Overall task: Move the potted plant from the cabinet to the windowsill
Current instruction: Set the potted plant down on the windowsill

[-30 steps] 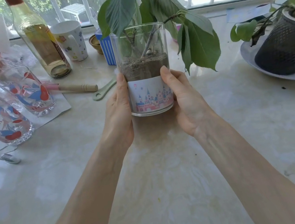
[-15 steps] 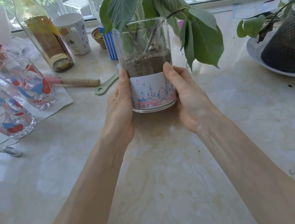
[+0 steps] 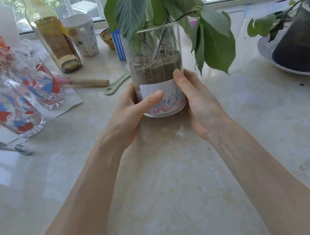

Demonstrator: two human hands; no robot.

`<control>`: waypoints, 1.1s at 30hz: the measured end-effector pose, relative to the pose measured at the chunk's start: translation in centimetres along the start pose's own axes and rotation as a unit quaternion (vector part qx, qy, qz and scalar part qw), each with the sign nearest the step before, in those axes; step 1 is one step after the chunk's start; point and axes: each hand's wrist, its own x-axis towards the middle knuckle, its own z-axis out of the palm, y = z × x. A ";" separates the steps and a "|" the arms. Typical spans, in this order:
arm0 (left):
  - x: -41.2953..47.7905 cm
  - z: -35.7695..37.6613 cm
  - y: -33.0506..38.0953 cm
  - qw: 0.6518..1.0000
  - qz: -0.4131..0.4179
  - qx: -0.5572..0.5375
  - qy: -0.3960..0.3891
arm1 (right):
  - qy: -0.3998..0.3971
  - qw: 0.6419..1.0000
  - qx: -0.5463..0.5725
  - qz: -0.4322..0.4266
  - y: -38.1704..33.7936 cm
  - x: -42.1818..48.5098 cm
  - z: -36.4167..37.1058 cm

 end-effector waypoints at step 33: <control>-0.6 0.0 -1.4 0.999 0.032 0.032 0.001 | -0.073 0.995 0.044 -0.053 2.0 -1.2 -2.4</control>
